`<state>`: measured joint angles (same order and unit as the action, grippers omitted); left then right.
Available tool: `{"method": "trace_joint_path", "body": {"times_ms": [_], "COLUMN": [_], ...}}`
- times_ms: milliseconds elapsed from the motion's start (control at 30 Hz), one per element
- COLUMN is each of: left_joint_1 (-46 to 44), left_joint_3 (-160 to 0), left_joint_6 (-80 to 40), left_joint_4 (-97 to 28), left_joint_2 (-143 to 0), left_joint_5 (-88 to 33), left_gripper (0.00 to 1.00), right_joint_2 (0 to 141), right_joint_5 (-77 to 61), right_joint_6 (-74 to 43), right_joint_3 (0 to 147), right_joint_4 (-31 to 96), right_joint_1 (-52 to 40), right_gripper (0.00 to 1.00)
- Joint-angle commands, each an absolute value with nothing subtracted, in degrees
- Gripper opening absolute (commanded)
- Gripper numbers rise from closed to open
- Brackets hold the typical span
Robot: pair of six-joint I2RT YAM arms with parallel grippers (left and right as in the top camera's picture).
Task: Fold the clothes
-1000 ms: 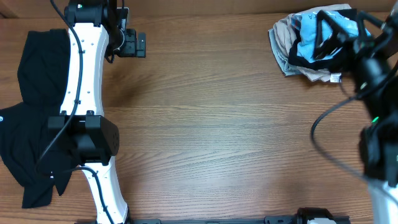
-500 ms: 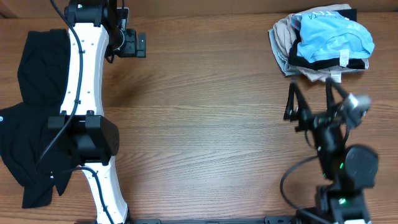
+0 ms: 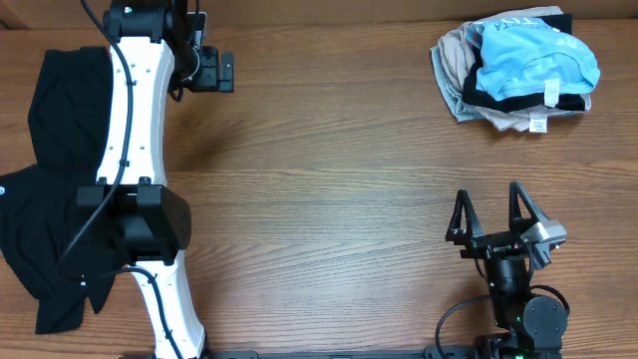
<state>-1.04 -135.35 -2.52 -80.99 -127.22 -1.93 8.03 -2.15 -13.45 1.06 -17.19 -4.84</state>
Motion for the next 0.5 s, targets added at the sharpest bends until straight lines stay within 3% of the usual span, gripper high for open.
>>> {"method": "trace_joint_path", "body": {"times_ms": [0,467], "left_joint_1": [-1.1,-1.1], "left_joint_3": [-135.1,-135.1], "left_joint_6": [-1.3,-1.3], "left_joint_4": [-81.0,-81.0], "left_joint_2": [-126.3,-126.3], "left_joint_5": [-2.5,-2.5], "left_gripper": [1.0,1.0], "right_joint_2": [5.7,0.2], "right_joint_5": [0.4,0.4], "right_joint_6": [-13.5,-13.5], "right_joint_3": [0.5,0.5], "right_joint_4": [-15.0,2.2], "right_joint_1": [-5.7,-6.3], "right_gripper": [1.0,1.0]}}
